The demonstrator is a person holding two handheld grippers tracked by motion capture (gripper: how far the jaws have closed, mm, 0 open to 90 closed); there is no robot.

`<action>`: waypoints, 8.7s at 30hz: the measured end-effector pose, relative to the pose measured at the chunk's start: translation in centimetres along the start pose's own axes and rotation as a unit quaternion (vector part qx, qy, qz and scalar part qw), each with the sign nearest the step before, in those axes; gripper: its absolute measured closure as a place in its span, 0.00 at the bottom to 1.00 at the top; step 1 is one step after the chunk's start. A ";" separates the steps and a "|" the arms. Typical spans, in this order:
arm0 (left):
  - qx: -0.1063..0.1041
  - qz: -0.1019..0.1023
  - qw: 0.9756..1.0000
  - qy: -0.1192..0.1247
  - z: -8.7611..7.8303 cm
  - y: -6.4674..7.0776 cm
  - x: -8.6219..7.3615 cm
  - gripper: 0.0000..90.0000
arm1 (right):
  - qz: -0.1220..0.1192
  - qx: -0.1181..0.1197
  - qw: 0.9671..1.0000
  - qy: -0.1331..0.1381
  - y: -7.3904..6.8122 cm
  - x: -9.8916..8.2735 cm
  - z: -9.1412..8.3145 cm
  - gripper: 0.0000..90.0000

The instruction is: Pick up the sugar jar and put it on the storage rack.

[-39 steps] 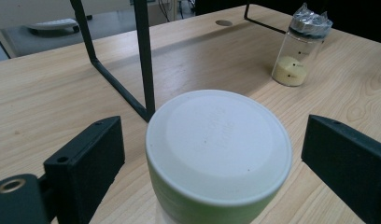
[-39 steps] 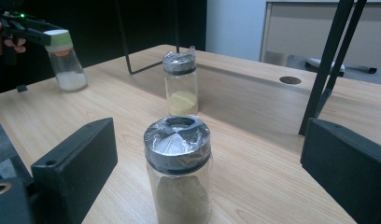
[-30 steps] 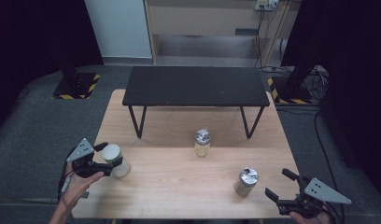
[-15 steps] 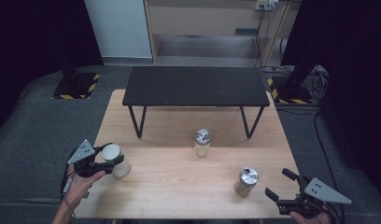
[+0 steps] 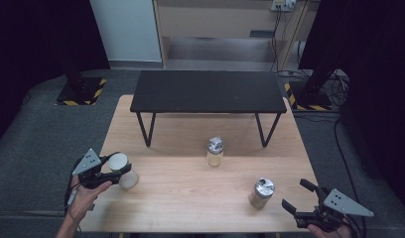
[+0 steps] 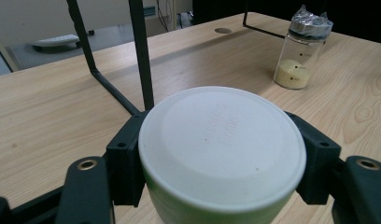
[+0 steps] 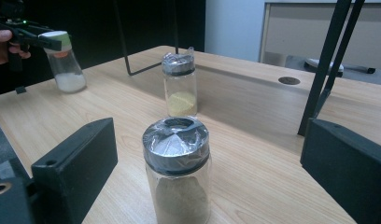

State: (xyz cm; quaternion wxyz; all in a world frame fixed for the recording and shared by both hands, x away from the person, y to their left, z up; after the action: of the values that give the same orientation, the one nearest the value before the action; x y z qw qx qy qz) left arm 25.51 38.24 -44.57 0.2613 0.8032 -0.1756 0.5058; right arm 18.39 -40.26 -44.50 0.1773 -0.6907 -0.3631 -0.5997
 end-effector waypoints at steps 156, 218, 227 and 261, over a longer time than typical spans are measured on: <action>-0.042 0.022 0.999 -0.022 12.4 6.1 31.1 0.36 | 0.017 0.011 1.000 0.008 0.4 -0.4 0.0 0.02; 0.004 0.014 1.000 0.000 15.1 4.2 29.1 0.30 | 0.020 0.015 1.000 0.010 0.5 -0.5 0.0 0.02; 0.003 0.006 1.000 0.016 15.0 4.6 29.5 0.06 | 0.020 0.016 1.000 0.009 0.5 -0.5 0.0 0.02; -0.047 0.064 0.994 0.076 9.0 7.4 29.6 0.03 | 0.015 0.014 1.000 0.008 0.4 -0.4 0.0 0.02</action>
State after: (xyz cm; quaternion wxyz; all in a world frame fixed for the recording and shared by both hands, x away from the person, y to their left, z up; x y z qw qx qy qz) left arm 40.54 26.45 -19.20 0.2786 0.7364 -0.2300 0.5720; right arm 18.71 -40.63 -44.82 0.1985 -0.6891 -0.3594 -0.5972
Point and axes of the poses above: each handheld gripper's, and its own axes: z roughly forward along the jaws, x roughly out of its top, y roughly to its right, the point moved 4 cm from there along z, roughly forward along the jaws, and after that the axes turned 14 degrees about -z, right-handed, at the moved point
